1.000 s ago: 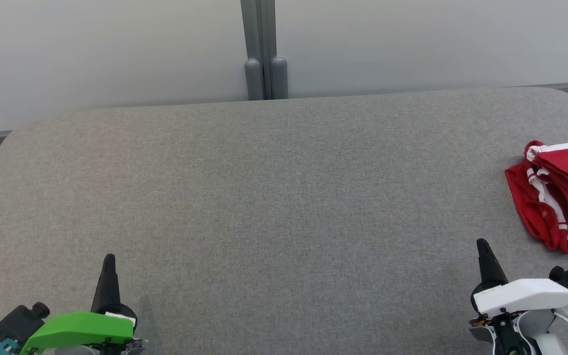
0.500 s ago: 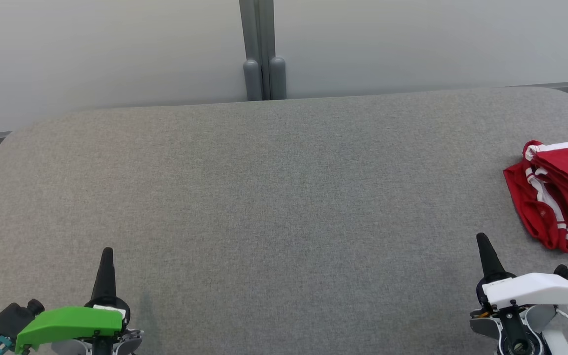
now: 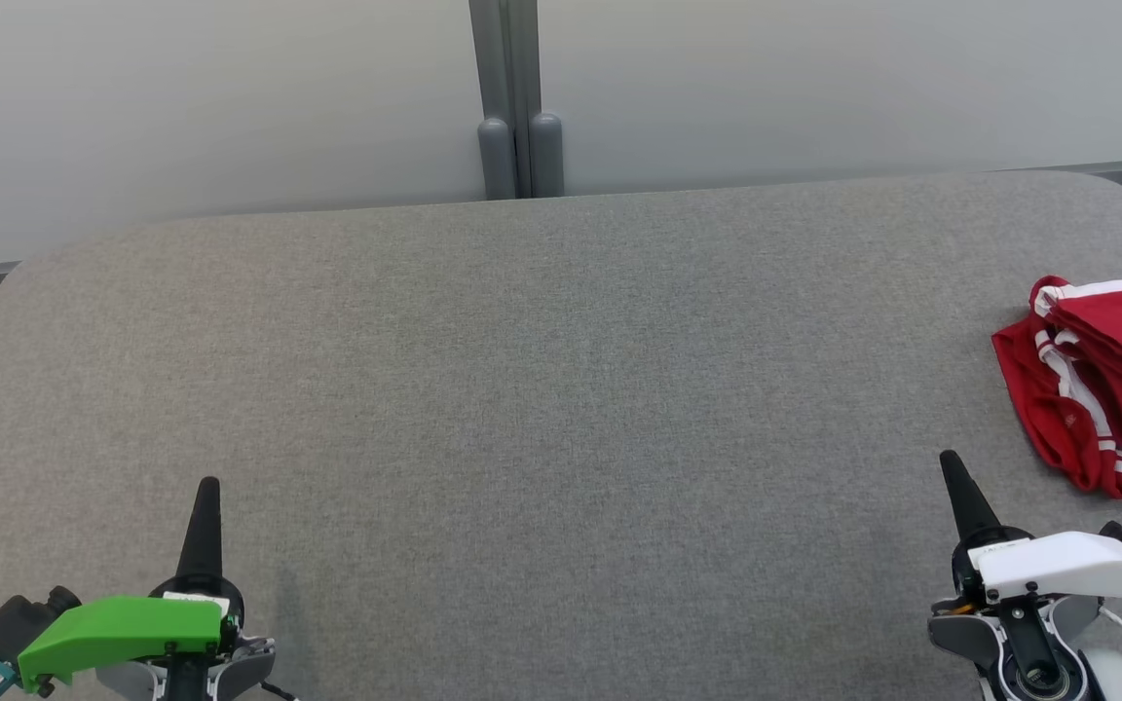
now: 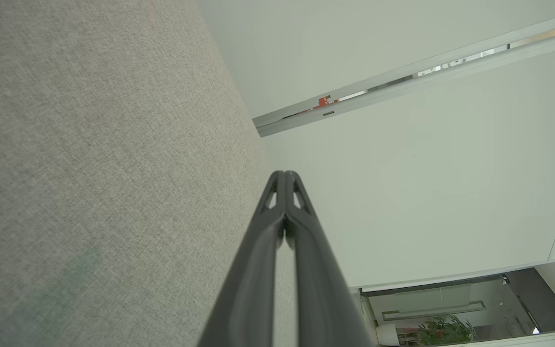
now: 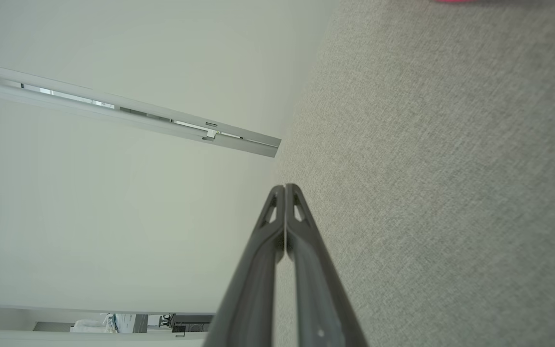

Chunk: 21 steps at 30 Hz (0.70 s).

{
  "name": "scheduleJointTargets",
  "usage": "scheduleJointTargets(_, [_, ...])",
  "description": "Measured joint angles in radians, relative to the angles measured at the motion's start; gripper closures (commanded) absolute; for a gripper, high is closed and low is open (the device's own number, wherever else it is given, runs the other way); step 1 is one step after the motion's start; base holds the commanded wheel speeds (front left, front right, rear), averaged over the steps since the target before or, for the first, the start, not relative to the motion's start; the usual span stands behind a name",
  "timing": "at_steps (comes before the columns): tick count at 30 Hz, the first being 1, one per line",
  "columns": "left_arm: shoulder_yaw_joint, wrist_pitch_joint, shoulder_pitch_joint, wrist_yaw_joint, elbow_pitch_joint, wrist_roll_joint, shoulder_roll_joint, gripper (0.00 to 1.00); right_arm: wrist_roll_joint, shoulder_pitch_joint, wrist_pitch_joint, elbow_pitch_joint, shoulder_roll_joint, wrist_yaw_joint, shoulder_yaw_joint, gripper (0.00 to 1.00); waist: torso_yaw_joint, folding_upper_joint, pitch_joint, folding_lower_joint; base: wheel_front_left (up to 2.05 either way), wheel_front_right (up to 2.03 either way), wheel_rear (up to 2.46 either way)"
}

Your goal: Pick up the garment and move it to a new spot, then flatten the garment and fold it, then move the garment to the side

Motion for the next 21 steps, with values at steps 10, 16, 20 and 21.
scheduleJointTargets(10, [0.009,0.024,-0.007,0.0,-0.004,-0.074,0.0,1.0,0.092,-0.001,0.023,-0.01,-0.001,0.0,-0.005,1.0,-0.002,0.0,-0.001,0.0,0.0,0.0,0.0])
scheduleJointTargets(16, [0.013,0.035,-0.014,0.0,-0.006,-0.119,0.001,1.0,0.142,-0.005,0.035,-0.016,-0.001,-0.001,-0.008,1.0,-0.004,0.0,-0.001,0.0,0.0,0.0,0.0])
scheduleJointTargets(20, [0.016,0.044,-0.017,0.0,-0.007,-0.143,0.001,1.0,0.175,-0.006,0.043,-0.019,-0.001,-0.001,-0.009,1.0,-0.005,0.0,-0.001,0.0,0.0,0.0,0.0])
scheduleJointTargets(21, [0.016,0.046,-0.017,0.0,-0.008,-0.149,0.001,1.0,0.181,-0.006,0.046,-0.02,-0.002,-0.001,-0.01,1.0,-0.005,0.0,-0.001,0.0,0.0,0.0,0.0])
